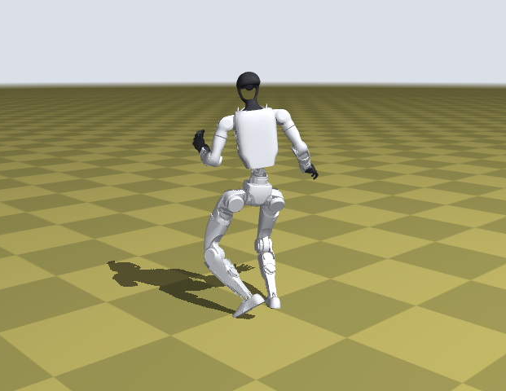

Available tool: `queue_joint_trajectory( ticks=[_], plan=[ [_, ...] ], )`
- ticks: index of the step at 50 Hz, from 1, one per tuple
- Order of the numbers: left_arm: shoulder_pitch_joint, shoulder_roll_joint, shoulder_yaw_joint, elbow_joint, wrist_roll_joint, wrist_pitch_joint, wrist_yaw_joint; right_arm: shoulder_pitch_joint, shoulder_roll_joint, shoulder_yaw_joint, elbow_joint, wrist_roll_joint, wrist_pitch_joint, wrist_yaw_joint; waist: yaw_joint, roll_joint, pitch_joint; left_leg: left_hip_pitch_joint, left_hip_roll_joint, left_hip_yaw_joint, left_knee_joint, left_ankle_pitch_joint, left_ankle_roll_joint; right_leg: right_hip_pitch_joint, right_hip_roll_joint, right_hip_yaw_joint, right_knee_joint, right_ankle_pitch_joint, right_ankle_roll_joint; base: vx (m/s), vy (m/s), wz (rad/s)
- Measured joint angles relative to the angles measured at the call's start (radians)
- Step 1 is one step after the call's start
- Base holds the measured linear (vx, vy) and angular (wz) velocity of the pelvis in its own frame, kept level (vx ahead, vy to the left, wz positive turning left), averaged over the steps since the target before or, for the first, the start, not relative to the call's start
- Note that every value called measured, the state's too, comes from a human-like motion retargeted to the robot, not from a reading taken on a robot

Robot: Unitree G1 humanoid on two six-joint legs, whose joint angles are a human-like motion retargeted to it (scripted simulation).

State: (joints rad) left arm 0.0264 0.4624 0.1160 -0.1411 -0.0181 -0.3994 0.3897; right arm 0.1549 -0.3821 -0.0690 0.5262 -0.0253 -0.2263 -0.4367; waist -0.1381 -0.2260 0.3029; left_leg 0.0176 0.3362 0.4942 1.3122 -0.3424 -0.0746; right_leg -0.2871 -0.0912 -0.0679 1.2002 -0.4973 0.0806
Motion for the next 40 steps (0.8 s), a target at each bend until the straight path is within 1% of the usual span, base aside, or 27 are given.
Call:
queue_joint_trajectory(
  ticks=[2, 5, 8, 10, 18, 22, 27, 32, 40],
  plan=[
    [-0.035, 0.024, 0.016, -0.001, -0.023, -0.002, -0.009, -0.042, 0.002, -0.009, 0.056, 0.018, -0.022, -0.004, 0.0, 0.015, -0.052, -0.097, 0.05, -0.003, 0.065, -0.024, 0.004, -0.074, 0.023, -0.02, -0.02, -0.033, -0.018, -0.01, -0.01, -0.14],
    [-0.057, 0.02, 0.025, 0.009, -0.035, 0.005, -0.013, -0.044, -0.013, -0.03, 0.1, 0.031, -0.013, -0.012, 0.009, 0.044, -0.088, -0.162, 0.105, -0.01, 0.144, -0.082, 0.022, -0.112, 0.05, -0.049, -0.037, -0.113, -0.052, 0.0, 0.0, 0.0],
    [-0.071, -0.001, 0.03, 0.042, -0.036, 0.014, -0.004, -0.058, -0.031, -0.05, 0.157, 0.042, 0.003, -0.03, 0.03, 0.071, -0.089, -0.195, 0.132, -0.015, 0.187, -0.149, 0.038, -0.108, 0.067, -0.071, -0.049, -0.196, -0.083, 0.0, 0.0, 0.0],
    [-0.08, -0.023, 0.028, 0.073, -0.031, 0.016, 0.003, -0.076, -0.042, -0.058, 0.197, 0.05, 0.008, -0.038, 0.046, 0.086, -0.082, -0.211, 0.13, -0.013, 0.189, -0.193, 0.045, -0.094, 0.072, -0.079, -0.062, -0.228, -0.09, 0.02, 0.03, -0.03],
    [-0.061, -0.086, 0.007, 0.169, -0.027, 0.025, 0.002, -0.145, -0.039, -0.029, 0.233, 0.062, -0.007, -0.043, 0.1, 0.125, -0.063, -0.26, 0.041, -0.005, 0.061, -0.351, 0.07, -0.014, 0.066, -0.078, -0.133, -0.255, -0.07, 0.08, 0.06, -0.15],
    [-0.03, -0.091, -0.006, 0.19, -0.029, 0.029, -0.006, -0.17, -0.022, 0.005, 0.195, 0.057, -0.022, -0.037, 0.12, 0.14, -0.063, -0.266, 0.003, -0.008, -0.012, -0.391, 0.083, 0.03, 0.067, -0.076, -0.173, -0.258, -0.057, 0.11, 0.05, -0.22],
    [0.014, -0.075, -0.024, 0.199, -0.021, 0.031, -0.015, -0.189, -0.008, 0.053, 0.135, 0.041, -0.041, -0.028, 0.13, 0.15, -0.063, -0.236, -0.027, -0.008, -0.074, -0.416, 0.103, 0.076, 0.069, -0.07, -0.199, -0.269, -0.047, 0.12, 0.04, -0.2],
    [0.047, -0.043, -0.041, 0.19, 0.007, 0.029, -0.024, -0.193, -0.015, 0.088, 0.089, 0.011, -0.057, -0.023, 0.12, 0.141, -0.061, -0.176, -0.062, 0.002, -0.135, -0.449, 0.127, 0.11, 0.054, -0.064, -0.196, -0.283, -0.041, 0.09, 0.04, -0.09],
    [0.063, -0.01, -0.068, 0.184, 0.07, 0.024, -0.027, -0.184, -0.02, 0.083, 0.066, -0.021, -0.071, -0.047, 0.083, 0.088, -0.057, -0.104, -0.139, 0.015, -0.226, -0.464, 0.143, 0.128, -0.007, -0.059, -0.144, -0.299, -0.044, 0.06, 0.01, 0.04]
  ],
)
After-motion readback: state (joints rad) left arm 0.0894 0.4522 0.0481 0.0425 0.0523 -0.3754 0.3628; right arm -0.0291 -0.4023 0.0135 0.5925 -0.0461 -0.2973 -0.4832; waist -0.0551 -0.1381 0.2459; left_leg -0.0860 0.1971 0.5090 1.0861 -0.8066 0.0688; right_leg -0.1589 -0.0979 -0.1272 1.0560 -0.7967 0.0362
